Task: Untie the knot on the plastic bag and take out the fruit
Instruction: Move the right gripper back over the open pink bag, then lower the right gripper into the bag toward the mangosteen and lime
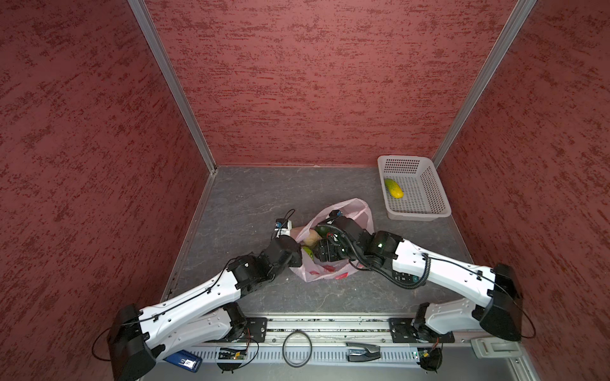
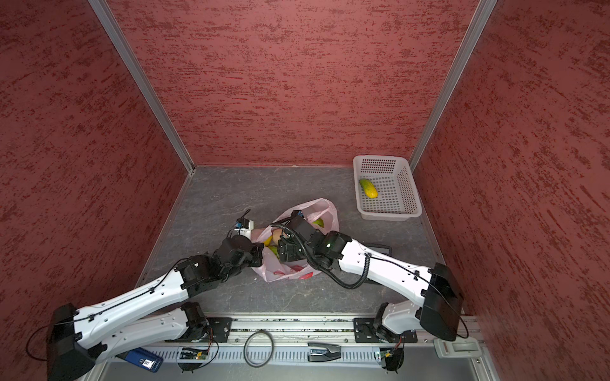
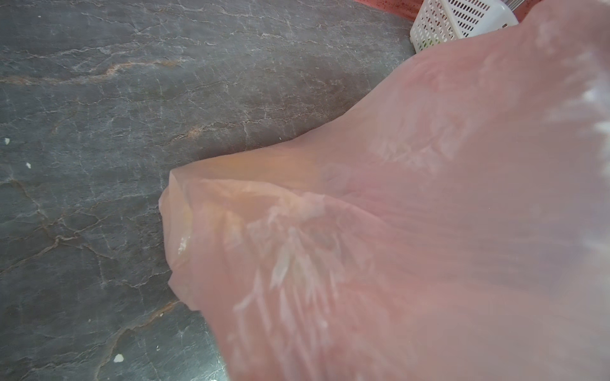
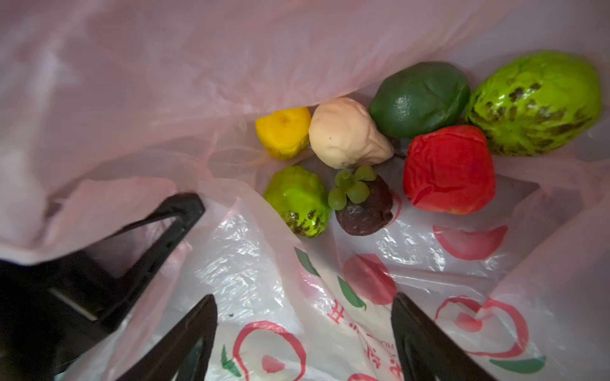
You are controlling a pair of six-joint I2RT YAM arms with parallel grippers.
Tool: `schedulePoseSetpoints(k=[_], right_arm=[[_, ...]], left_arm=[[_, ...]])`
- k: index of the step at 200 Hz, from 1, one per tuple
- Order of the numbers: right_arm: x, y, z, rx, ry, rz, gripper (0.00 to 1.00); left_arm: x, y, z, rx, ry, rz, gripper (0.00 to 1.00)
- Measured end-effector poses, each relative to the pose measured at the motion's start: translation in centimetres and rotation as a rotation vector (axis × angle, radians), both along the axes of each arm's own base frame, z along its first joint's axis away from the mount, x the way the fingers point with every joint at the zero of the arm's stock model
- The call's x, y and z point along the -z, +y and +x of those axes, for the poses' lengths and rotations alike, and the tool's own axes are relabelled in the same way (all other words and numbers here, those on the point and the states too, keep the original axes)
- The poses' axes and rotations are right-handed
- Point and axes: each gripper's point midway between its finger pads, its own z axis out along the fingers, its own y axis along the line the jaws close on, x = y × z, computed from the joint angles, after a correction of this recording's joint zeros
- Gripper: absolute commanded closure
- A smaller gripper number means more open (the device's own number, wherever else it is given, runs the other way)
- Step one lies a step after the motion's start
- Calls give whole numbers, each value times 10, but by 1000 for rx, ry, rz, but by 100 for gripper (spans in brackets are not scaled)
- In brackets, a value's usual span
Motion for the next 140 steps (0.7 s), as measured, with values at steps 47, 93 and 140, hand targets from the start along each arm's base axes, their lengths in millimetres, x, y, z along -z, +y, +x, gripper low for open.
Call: schedulePoseSetpoints(k=[47, 93, 140], right_arm=[[46, -4, -3, -32, 11, -83, 18], [100, -6, -15, -54, 119, -161, 20], [118, -11, -26, -18, 194, -159, 15]], left_arm=[[-2, 0, 4, -2, 2, -19, 100], [-3, -2, 5, 7, 1, -27, 100], [-2, -3, 0, 26, 14, -35, 100]])
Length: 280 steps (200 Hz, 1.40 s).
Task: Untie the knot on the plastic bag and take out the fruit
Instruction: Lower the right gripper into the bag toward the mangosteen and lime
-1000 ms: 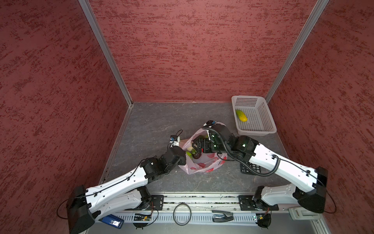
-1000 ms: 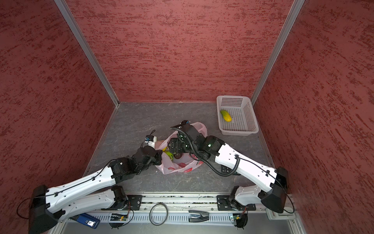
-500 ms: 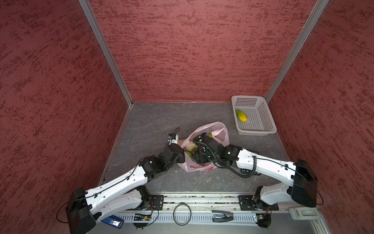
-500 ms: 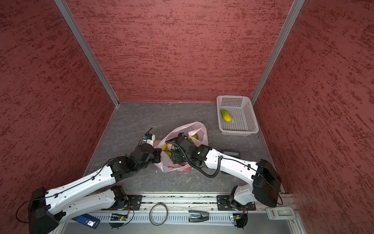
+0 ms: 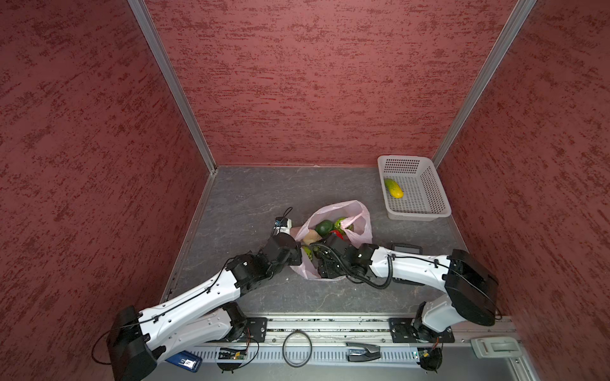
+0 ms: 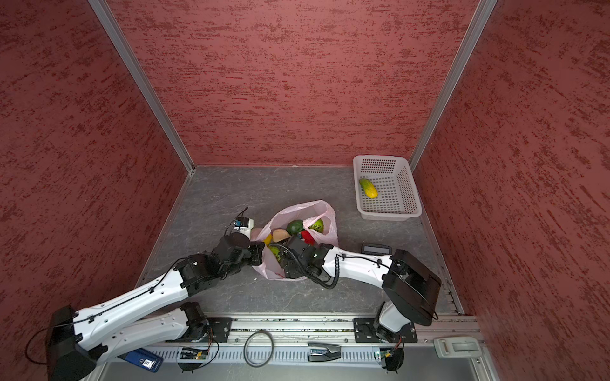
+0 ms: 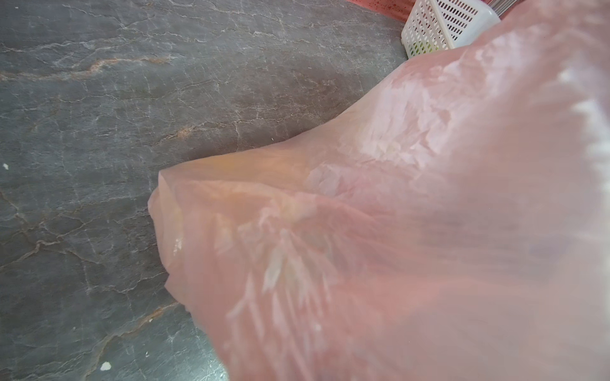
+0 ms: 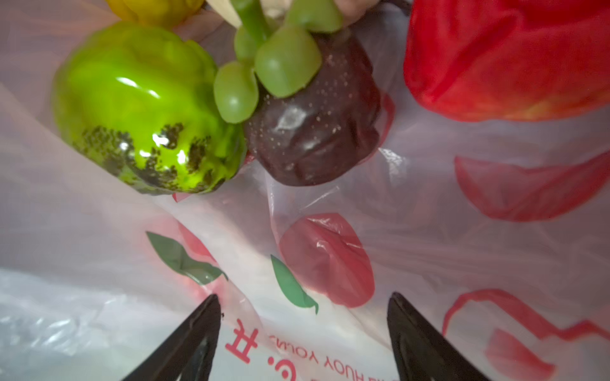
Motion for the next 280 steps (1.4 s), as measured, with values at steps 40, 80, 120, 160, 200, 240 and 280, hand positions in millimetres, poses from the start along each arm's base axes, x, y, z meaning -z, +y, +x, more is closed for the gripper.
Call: schedulePoseSetpoints(k=[40, 80, 120, 160, 200, 240, 280], right_arm=[[-2, 0, 4, 82, 11, 16, 9], [-14, 3, 23, 196, -24, 62, 9], [-28, 5, 50, 294, -69, 123, 9], [-25, 7, 68, 363, -91, 149, 16], [-7, 10, 73, 378, -81, 126, 18], [-4, 21, 81, 372, -89, 133, 18], [6, 28, 87, 364, -87, 114, 23]], left_arm=[[22, -2, -21, 57, 59, 21, 100], [40, 0, -35, 82, 107, 55, 100], [40, -1, -36, 84, 104, 56, 100], [39, -1, -35, 80, 100, 57, 100], [34, -2, -33, 76, 90, 51, 100], [31, -2, -31, 68, 80, 49, 100], [32, -2, -31, 68, 83, 54, 100]])
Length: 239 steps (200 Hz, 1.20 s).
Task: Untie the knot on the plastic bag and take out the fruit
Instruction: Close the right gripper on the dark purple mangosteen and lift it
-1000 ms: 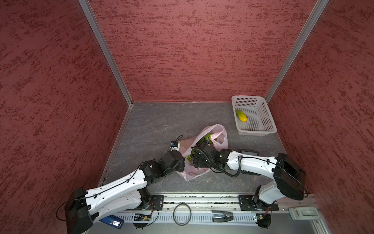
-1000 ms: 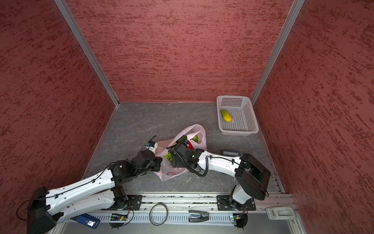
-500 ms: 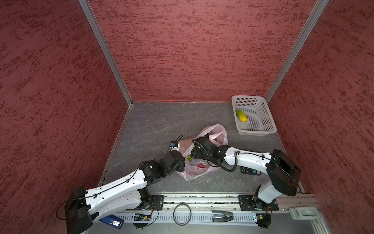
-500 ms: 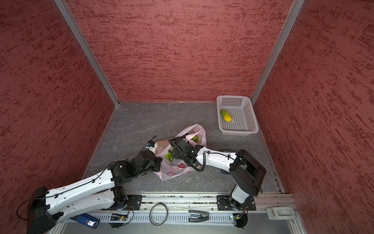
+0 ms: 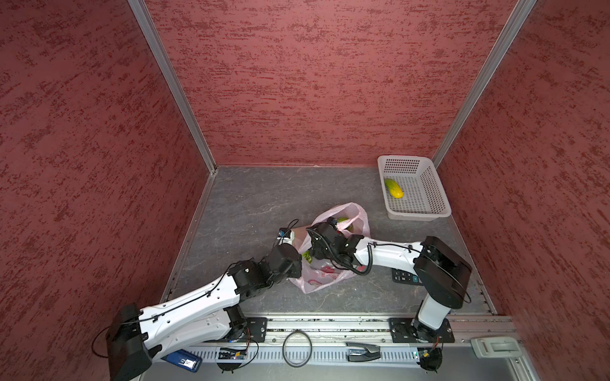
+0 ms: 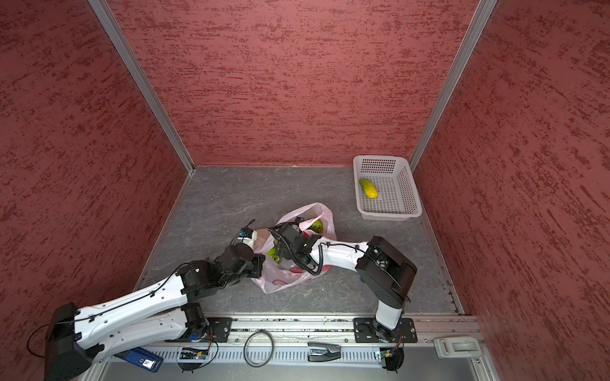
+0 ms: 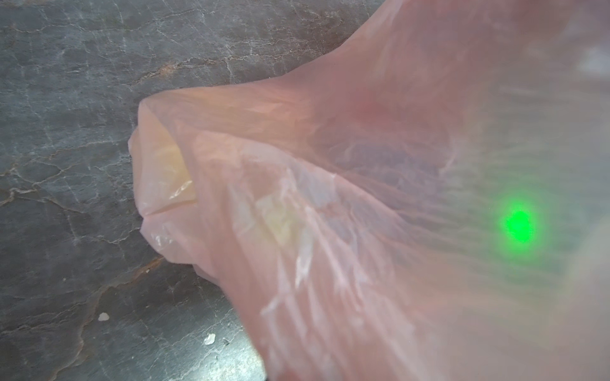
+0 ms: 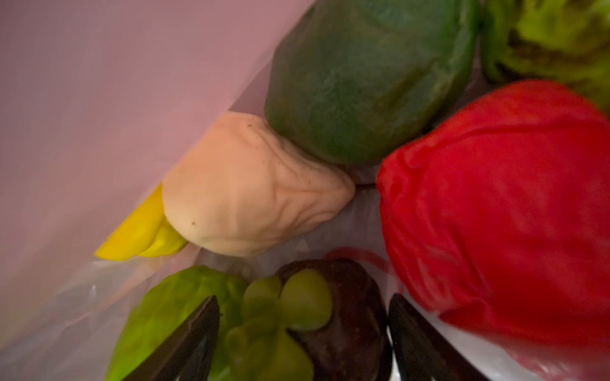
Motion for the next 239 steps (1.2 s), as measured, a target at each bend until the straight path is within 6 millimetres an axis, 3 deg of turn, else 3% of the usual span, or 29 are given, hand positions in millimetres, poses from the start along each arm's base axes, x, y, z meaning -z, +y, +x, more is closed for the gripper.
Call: schedulePoseSetpoints(k=[24, 100, 145, 205, 239], right_arm=[[9, -2, -1, -5, 12, -21, 39], [3, -1, -1, -12, 4, -10, 49], [-23, 5, -12, -51, -26, 37, 50], [-57, 11, -48, -152, -35, 52, 50], [-92, 9, -58, -176, -54, 80, 51]], left_arm=[[0, 0, 0, -1, -1, 0, 100], [0, 1, 1, -12, -2, 3, 100], [-9, -1, 8, -30, -24, 3, 100], [-8, -2, 11, -41, -27, 18, 100], [-8, -1, 12, -43, -29, 19, 100]])
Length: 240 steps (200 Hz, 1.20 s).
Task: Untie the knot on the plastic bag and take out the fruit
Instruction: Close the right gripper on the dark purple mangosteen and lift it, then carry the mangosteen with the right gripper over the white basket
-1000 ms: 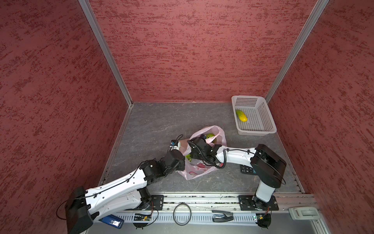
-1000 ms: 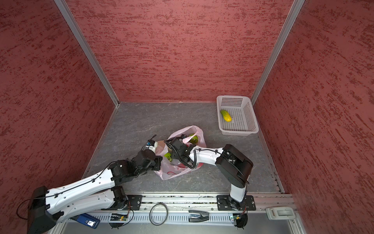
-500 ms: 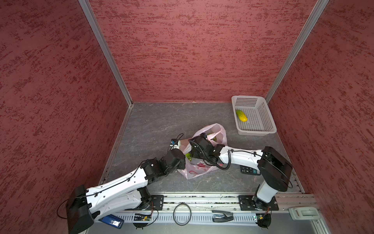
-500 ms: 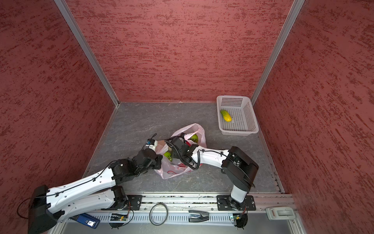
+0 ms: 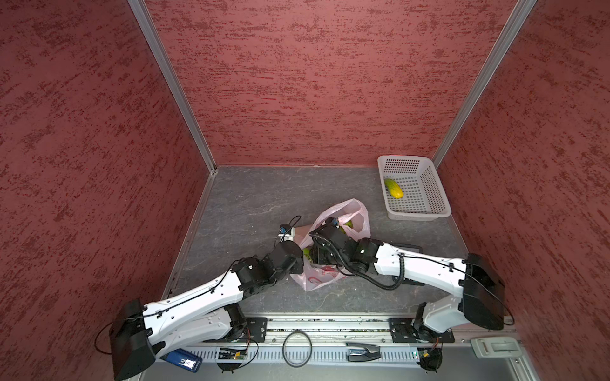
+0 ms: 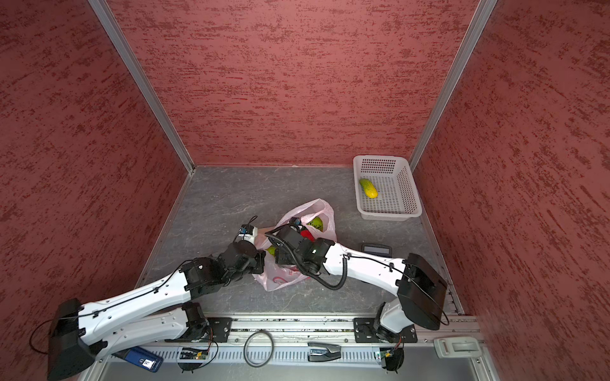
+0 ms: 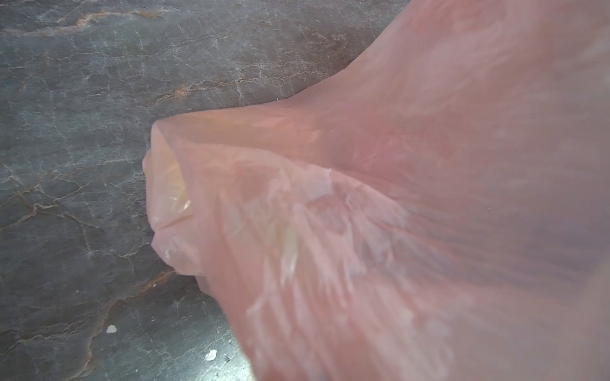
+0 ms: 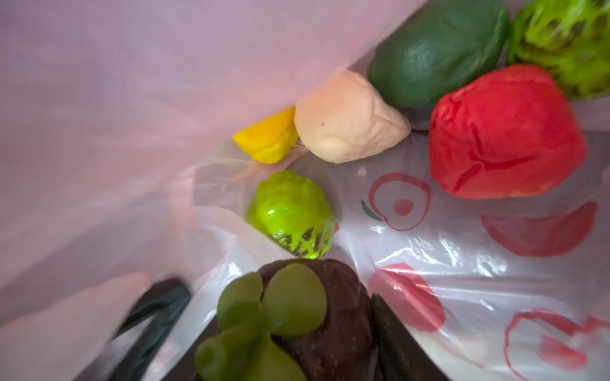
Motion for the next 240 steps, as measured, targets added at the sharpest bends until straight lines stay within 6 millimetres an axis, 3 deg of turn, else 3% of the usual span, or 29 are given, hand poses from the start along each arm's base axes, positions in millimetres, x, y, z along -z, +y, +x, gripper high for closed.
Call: schedulePoseSetpoints(k=[83, 109, 133, 164, 194, 216, 240], right_arm=[[-117, 3, -2, -35, -98, 143, 52], [-154, -1, 7, -29, -146, 176, 52], [-189, -18, 32, 13, -200, 210, 52], [-219, -60, 76, 116, -264, 232, 52], [-220, -119, 119, 240, -288, 201, 50], [-208, -171, 148, 346, -291, 161, 50], [-176, -228, 172, 459, -258, 114, 50]], left_arm=[[-1, 0, 0, -2, -3, 1, 100], [-4, -2, 0, 2, -7, -4, 100], [-6, -3, 1, 2, -11, -9, 100], [-6, -4, 0, 6, -11, -8, 100], [-6, -4, 0, 6, -12, -6, 100], [-6, -3, 1, 2, -18, -2, 100], [-7, -3, 1, 0, -21, -1, 100]])
